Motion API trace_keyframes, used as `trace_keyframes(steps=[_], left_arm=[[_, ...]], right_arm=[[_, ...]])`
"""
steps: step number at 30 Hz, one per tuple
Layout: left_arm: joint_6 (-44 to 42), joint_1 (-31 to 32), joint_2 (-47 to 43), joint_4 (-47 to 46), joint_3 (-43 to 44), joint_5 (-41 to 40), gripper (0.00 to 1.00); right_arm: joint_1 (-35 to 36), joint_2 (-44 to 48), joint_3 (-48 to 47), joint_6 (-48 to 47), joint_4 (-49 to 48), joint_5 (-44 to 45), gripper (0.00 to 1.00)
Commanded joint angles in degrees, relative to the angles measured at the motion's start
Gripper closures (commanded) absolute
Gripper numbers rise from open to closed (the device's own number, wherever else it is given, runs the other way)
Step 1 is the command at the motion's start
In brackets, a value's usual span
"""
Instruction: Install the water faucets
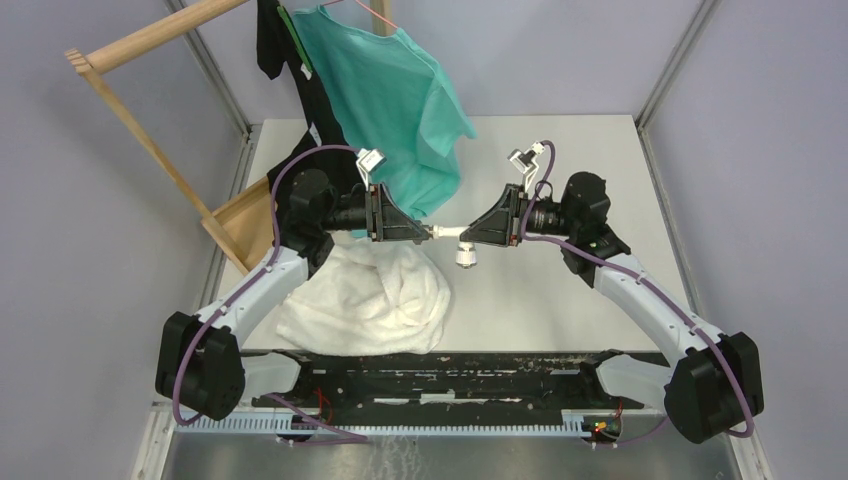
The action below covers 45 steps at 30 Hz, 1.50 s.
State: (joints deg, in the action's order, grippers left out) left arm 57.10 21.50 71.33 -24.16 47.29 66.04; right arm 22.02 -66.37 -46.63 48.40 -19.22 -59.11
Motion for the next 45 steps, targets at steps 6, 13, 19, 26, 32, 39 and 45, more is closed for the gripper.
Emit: trace_keyframes(steps=[6, 13, 19, 26, 32, 39, 45], left_arm=[[-4.4, 0.5, -3.7, -1.8, -0.3, -4.8, 0.97], [-11.4, 0.6, -9.8, -4.4, -4.3, -8.9, 0.97], [-10.3, 0.2, -9.7, -2.0, -5.4, -12.1, 0.97], [1.2, 0.1, -6.9, -14.6, -10.5, -13.0, 0.97], [0.6, 0.1, -5.4, -10.1, -7.4, -13.0, 0.97], [5.5, 0.1, -2.9, -14.7, -7.5, -12.7, 0.97], [6.8, 0.1, -0.8, -16.4, -7.6, -12.4, 0.97]], right_arm=[[0.0, -3.1, -3.6, 9.6, 2.2, 1.0, 0.99], [0.0, -11.0, -0.7, 37.0, -11.2, -5.2, 1.00], [-1.5, -9.0, -3.0, 32.5, -1.5, -4.6, 0.23], [-6.2, -6.3, -15.3, -6.2, 46.5, 2.4, 0.00], [-6.6, -1.7, -7.5, -1.2, 35.3, 3.1, 0.00], [-6.3, 3.7, 4.8, 8.1, 8.5, 7.8, 0.00], [-4.3, 3.1, 13.2, 16.0, -21.4, 6.7, 0.00]])
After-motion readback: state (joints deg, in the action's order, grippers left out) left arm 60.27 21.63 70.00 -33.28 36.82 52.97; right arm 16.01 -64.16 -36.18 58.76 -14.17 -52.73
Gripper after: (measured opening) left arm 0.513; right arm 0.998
